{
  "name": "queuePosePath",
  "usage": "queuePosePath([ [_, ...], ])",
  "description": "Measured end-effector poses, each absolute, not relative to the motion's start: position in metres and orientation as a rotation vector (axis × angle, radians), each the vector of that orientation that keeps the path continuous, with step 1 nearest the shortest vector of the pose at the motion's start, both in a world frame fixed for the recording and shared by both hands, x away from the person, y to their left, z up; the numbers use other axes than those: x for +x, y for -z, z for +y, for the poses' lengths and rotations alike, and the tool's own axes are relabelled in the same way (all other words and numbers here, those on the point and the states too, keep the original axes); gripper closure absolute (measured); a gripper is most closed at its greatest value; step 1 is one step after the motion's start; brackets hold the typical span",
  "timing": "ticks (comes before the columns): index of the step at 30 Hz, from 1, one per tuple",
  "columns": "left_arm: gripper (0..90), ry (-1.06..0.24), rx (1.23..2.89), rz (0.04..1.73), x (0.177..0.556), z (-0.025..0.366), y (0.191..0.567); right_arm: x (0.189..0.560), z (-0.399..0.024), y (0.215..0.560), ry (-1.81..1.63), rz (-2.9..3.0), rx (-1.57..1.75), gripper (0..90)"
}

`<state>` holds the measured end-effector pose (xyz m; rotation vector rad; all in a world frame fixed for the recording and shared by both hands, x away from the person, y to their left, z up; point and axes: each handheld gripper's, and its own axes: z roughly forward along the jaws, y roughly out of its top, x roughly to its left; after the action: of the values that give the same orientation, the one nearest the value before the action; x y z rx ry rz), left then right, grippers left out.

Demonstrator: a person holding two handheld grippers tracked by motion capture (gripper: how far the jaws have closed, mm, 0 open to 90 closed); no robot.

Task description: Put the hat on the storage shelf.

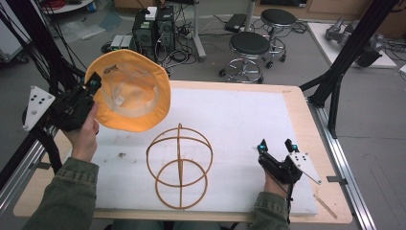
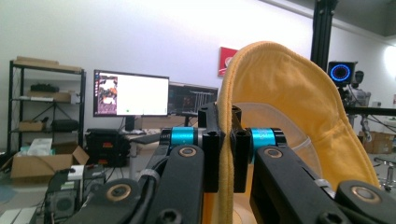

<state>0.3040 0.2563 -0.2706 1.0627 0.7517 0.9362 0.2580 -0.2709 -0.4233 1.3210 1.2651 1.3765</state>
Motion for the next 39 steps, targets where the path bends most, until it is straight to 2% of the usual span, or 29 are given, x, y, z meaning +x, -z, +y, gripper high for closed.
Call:
queuePosePath([
  [12, 87.2, -0.929, 1.059, 0.633, 0.299, 0.221, 0.24, 0.258, -0.272, 0.423, -1.392, 1.26, 1.324, 11.6],
  [21, 87.1, -0.903, 1.107, 0.54, 0.284, 0.204, 0.249, 0.259, -0.273, 0.423, -1.403, 1.249, 1.332, 11.5],
  [31, 87.0, -0.772, 1.161, 0.349, 0.248, 0.181, 0.256, 0.259, -0.273, 0.424, -1.402, 1.253, 1.335, 11.5],
  [39, 86.8, -0.634, 1.276, 0.145, 0.219, 0.166, 0.26, 0.259, -0.272, 0.424, -1.404, 1.258, 1.34, 11.5],
])
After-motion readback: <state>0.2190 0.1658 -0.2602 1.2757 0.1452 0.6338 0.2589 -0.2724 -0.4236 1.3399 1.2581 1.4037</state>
